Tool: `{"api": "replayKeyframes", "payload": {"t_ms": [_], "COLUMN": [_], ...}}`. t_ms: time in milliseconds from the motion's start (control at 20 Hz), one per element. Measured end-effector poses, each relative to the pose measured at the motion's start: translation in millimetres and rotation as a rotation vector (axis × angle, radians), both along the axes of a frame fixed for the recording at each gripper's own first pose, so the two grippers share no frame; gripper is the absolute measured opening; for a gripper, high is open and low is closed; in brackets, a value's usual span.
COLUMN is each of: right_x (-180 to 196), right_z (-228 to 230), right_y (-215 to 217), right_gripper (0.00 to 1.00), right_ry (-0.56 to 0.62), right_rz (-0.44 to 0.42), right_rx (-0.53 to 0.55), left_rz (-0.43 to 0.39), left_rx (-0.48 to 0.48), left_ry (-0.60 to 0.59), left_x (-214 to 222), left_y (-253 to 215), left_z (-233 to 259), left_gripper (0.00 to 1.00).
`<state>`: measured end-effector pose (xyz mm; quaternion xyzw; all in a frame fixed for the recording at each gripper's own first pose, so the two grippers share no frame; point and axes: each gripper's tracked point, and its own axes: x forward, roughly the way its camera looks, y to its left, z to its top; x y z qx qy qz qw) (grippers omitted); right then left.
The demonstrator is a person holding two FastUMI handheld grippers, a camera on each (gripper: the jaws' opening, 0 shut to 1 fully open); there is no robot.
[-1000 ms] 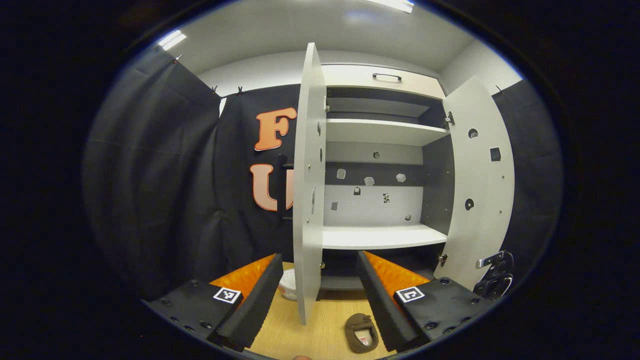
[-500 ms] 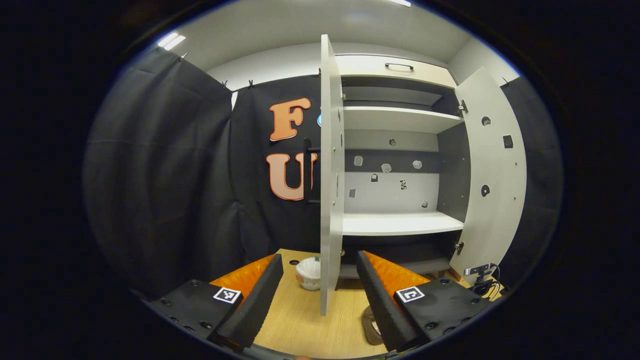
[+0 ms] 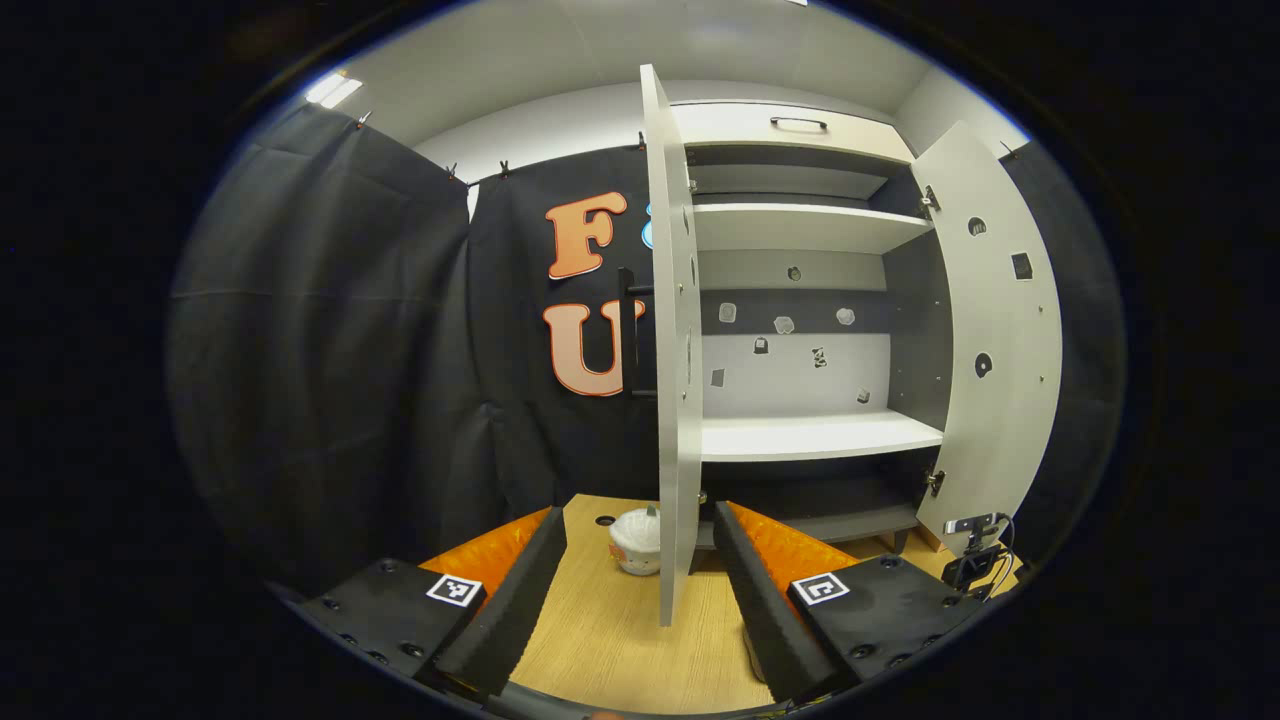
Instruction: Grab one shoe with the right hand and put it into the shoe cabinet, grab the other shoe with the left hand and put it into the shoe cabinet; then close the right door with the right hand and the left door with the left hand.
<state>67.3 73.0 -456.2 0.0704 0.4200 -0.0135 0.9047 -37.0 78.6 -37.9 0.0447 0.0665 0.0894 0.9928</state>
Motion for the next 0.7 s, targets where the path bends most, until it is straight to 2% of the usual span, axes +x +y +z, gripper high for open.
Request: {"api": "replayKeyframes", "payload": {"t_ms": [150, 250, 500, 700], "right_x": [5, 9, 19, 37], "right_z": [30, 63, 149, 222], "right_y": [-7, -4, -9, -6], "right_gripper": [0.01, 0.01, 0.01, 0.01], "right_ry": [-0.03, -0.065, -0.169, -0.262], "right_rz": [0.0, 0.003, 0.034, 0.068], "right_rx": [0.009, 0.016, 0.058, 0.08], "left_rz": [-0.013, -0.027, -0.064, -0.083], "left_rx": [-0.004, -0.014, -0.036, -0.009], "left_ry": [-0.008, -0.016, -0.033, -0.073], "left_x": [2, 5, 15, 20], "left_y": [-5, -9, -19, -25], "left_z": [-1, -1, 2, 10], "left_gripper": [0.96, 0.94, 0.96, 0.96]}}
